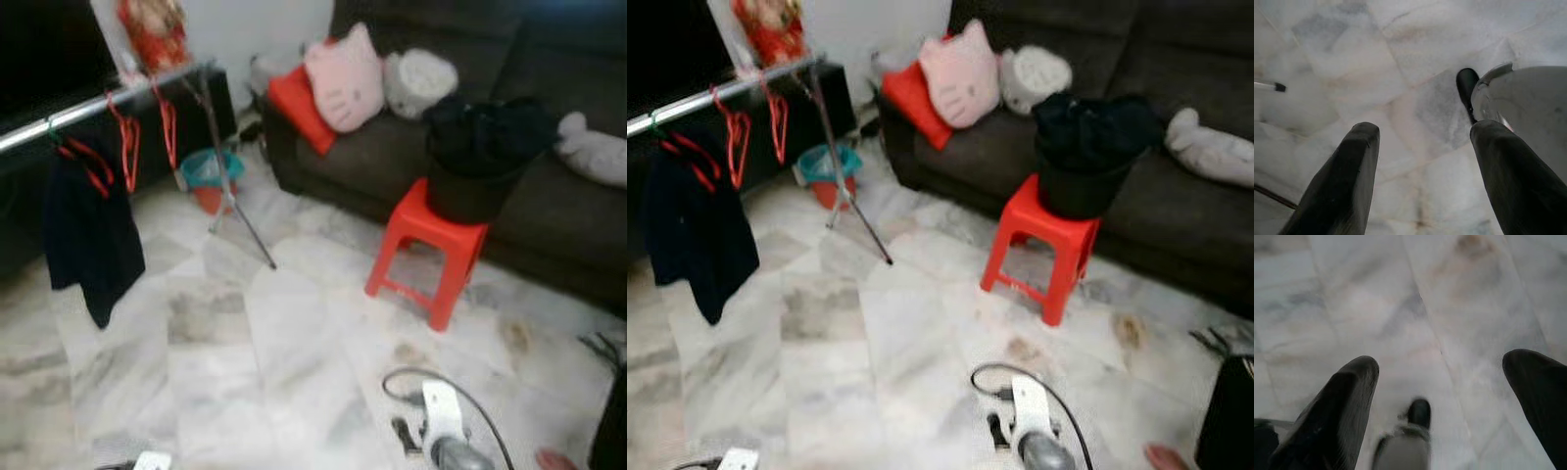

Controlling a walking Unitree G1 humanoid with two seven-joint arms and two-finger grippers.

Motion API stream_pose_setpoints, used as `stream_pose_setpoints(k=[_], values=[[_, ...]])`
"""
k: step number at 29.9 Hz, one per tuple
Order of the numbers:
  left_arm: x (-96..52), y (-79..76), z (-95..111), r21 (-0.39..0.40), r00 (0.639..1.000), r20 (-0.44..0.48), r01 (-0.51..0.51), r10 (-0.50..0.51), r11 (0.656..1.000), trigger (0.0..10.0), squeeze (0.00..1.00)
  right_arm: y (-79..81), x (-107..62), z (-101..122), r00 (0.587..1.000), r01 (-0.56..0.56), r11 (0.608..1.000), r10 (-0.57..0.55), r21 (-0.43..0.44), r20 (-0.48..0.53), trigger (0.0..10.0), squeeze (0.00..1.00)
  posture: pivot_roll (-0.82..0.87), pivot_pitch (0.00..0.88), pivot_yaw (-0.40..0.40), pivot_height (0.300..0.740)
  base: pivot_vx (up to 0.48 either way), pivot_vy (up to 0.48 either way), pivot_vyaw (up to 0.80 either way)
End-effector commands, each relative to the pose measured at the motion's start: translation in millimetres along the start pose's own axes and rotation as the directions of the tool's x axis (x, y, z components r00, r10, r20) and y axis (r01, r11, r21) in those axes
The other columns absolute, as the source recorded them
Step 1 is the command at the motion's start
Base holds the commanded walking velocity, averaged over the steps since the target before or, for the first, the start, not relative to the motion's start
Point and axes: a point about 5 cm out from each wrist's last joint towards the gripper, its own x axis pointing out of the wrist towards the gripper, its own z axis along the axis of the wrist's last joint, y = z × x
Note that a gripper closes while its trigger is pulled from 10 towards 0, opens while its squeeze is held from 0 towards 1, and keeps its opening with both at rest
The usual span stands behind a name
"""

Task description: Hang hanger

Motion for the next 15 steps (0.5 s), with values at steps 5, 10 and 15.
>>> stream_pose_setpoints(k=[5, 10, 15], values=[[-0.3, 3.5, 3.0, 0.004, 1.000, 0.007, -0.008, 0.008, 1.000, 10.0, 0.00, 3.9, 0.3, -1.2, 1.000, -0.003, 1.000, 0.003, 0.013, -0.004, 10.0, 0.00, -0.10, 0.000, 0.048, 0.740, 0.050, 0.000, 0.00], [-0.3, 3.6, 3.0, 0.004, 1.000, 0.007, -0.009, 0.009, 1.000, 10.0, 0.00, 4.1, 0.3, -1.3, 1.000, -0.004, 1.000, 0.005, 0.011, -0.005, 10.0, 0.00, -0.10, 0.000, 0.049, 0.740, 0.281, 0.000, -0.68], [-0.3, 3.6, 3.3, -0.003, 1.000, 0.011, -0.008, 0.008, 1.000, 10.0, 0.00, 3.8, 0.2, -0.4, 1.000, 0.002, 1.000, -0.002, 0.009, 0.004, 10.0, 0.00, -0.10, 0.000, 0.049, 0.740, 0.307, 0.000, -0.16]])
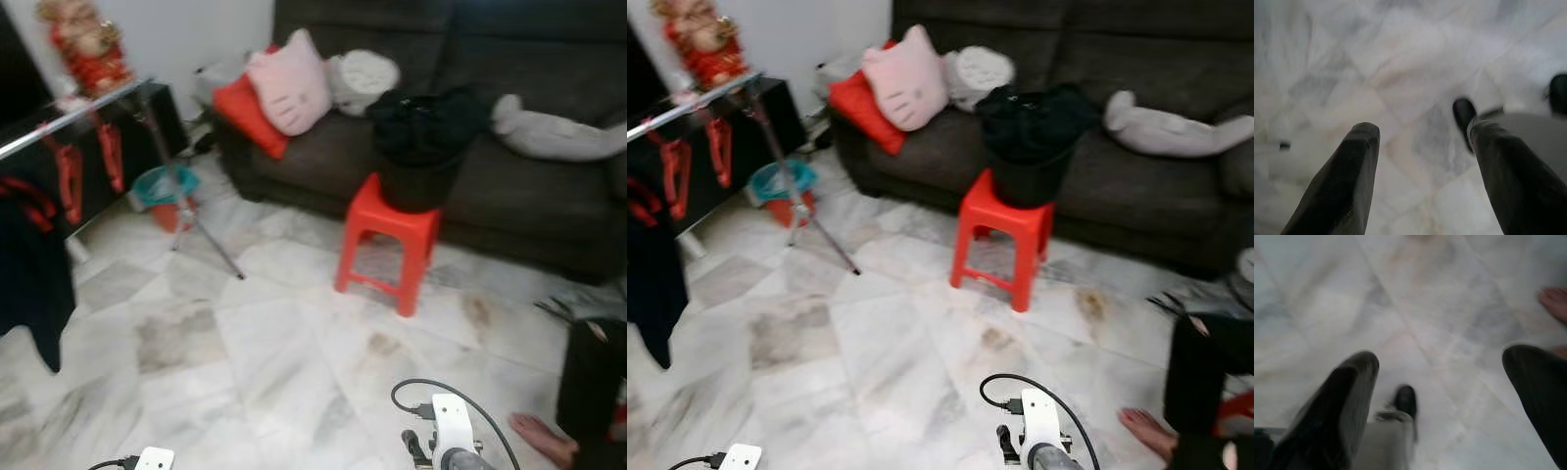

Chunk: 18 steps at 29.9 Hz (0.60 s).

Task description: Hang hanger

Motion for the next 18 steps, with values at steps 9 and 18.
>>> stream_pose_setpoints(k=[9, 18], values=[[-1.7, 3.5, -9.0, -0.003, 1.000, -0.028, -0.009, 0.009, 1.000, 10.0, 0.00, 5.5, 1.1, 6.9, 1.000, -0.003, 1.000, 0.002, 0.008, 0.025, 10.0, 0.00, -0.10, 0.000, 0.050, 0.740, 0.307, 0.000, 0.00], [-1.7, 3.6, -9.1, -0.004, 1.000, -0.027, -0.008, 0.008, 1.000, 10.0, 0.00, 5.4, 1.1, 6.6, 1.000, 0.001, 1.000, -0.001, 0.005, 0.023, 10.0, 0.00, -0.10, 0.000, 0.050, 0.740, 0.309, 0.000, -0.31]])
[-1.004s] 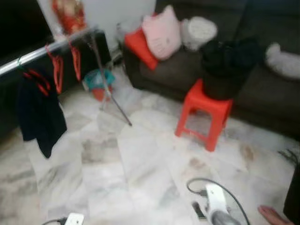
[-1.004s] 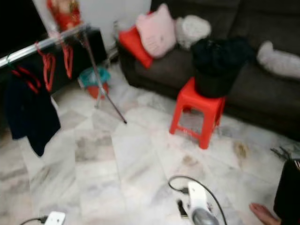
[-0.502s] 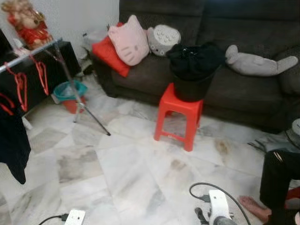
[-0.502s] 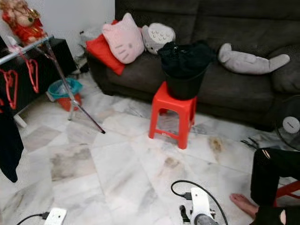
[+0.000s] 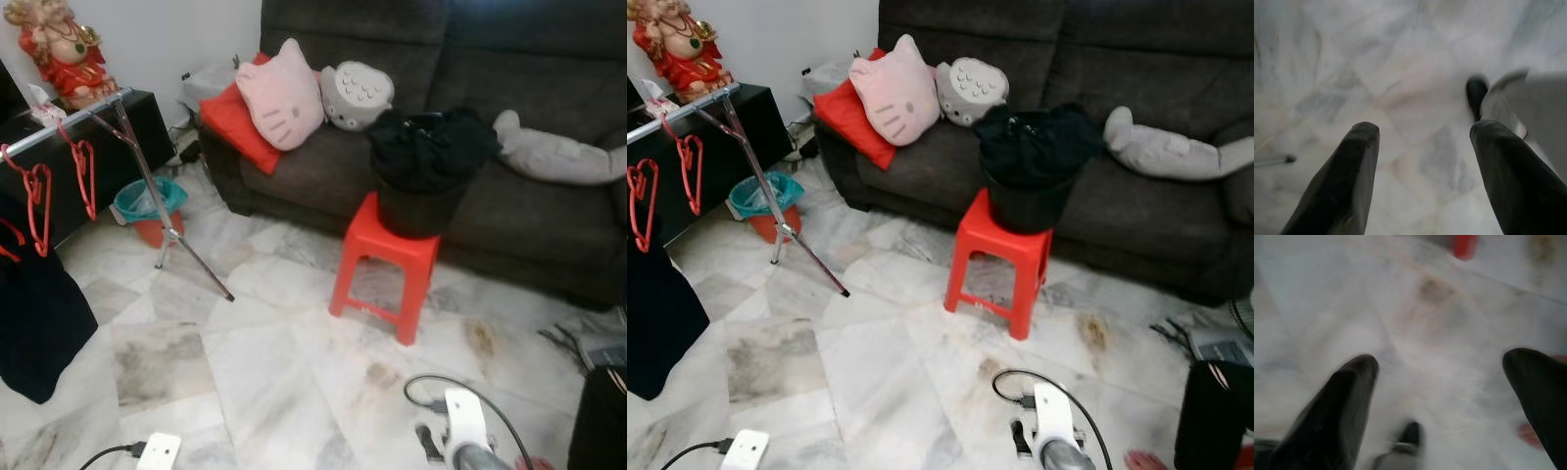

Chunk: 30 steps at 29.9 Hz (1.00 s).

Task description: Hang hanger

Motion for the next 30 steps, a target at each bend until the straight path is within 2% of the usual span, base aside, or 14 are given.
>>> stream_pose_setpoints(k=[1, 6, 25, 30], values=[[2.0, -4.9, 14.2, 0.004, 0.999, 0.041, 0.011, -0.011, 1.000, 10.0, 0.00, -13.5, -2.6, -10.1, 0.999, 0.034, 0.999, -0.034, -0.005, -0.036, 10.0, 0.00, -0.10, 0.000, 0.050, 0.740, 0.307, 0.000, -0.79], [2.1, -5.2, 14.5, 0.004, 0.999, 0.041, 0.012, -0.013, 1.000, 10.0, 0.00, -13.8, -2.6, -9.7, 0.999, 0.035, 0.999, -0.035, -0.010, -0.034, 10.0, 0.00, -0.10, 0.000, 0.050, 0.740, 0.308, 0.000, -0.74], [1.9, -4.3, 14.4, 0.008, 0.999, 0.039, 0.011, -0.012, 1.000, 10.0, 0.00, -12.9, -2.3, -7.9, 0.999, 0.028, 0.999, -0.029, -0.035, -0.021, 10.0, 0.00, -0.11, 0.000, 0.056, 0.740, 0.308, 0.000, 0.00], [1.9, -3.9, 14.5, 0.011, 0.999, 0.039, 0.011, -0.012, 1.000, 10.0, 0.00, -12.3, -2.3, -7.6, 0.999, 0.028, 0.999, -0.029, -0.030, -0.018, 10.0, 0.00, -0.11, 0.000, 0.059, 0.740, 0.307, 0.000, 0.66]])
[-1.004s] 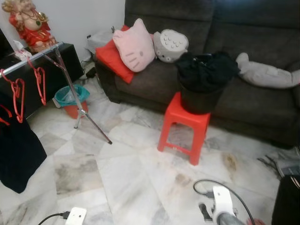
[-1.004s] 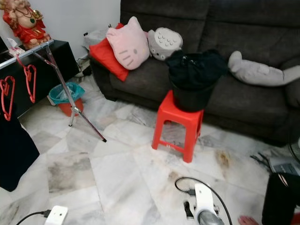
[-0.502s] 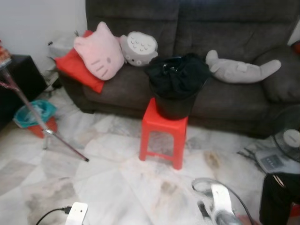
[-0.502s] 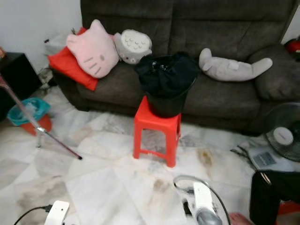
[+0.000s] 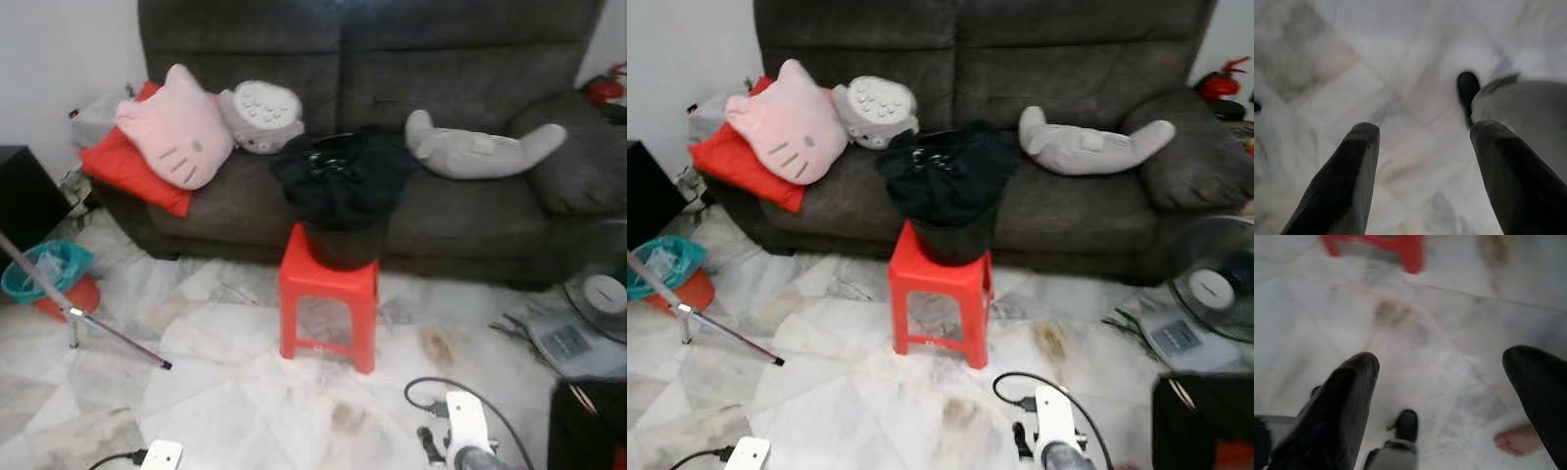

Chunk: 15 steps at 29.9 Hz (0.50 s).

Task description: Hang hanger

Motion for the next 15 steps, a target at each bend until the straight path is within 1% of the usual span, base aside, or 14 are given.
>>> stream_pose_setpoints(k=[1, 2, 5, 15], values=[[-0.2, 2.7, 1.7, 0.005, 1.000, 0.002, -0.010, 0.010, 1.000, 10.0, 0.00, -3.8, -1.3, -5.8, 1.000, 0.009, 1.000, -0.009, -0.001, -0.009, 10.0, 0.00, -0.11, 0.000, 0.059, 0.740, 0.307, 0.000, 0.71], [-0.2, 2.7, 1.8, 0.006, 1.000, 0.002, -0.009, 0.009, 1.000, 10.0, 0.00, -3.9, -1.3, -5.7, 1.000, 0.009, 1.000, -0.009, -0.001, -0.008, 10.0, 0.00, -0.11, 0.000, 0.059, 0.740, 0.307, 0.000, 0.67], [-0.2, 2.6, 1.8, 0.007, 1.000, 0.002, -0.009, 0.009, 1.000, 10.0, 0.00, -3.8, -1.3, -6.6, 1.000, 0.011, 1.000, -0.011, 0.016, -0.013, 10.0, 0.00, -0.11, 0.000, 0.058, 0.740, 0.310, 0.000, 0.00], [-0.2, 2.7, 2.2, 0.007, 1.000, 0.003, -0.009, 0.009, 1.000, 10.0, 0.00, -3.4, -1.2, -6.3, 1.000, 0.006, 1.000, -0.006, 0.009, -0.015, 10.0, 0.00, -0.11, 0.000, 0.058, 0.740, 0.309, 0.000, 0.00]])
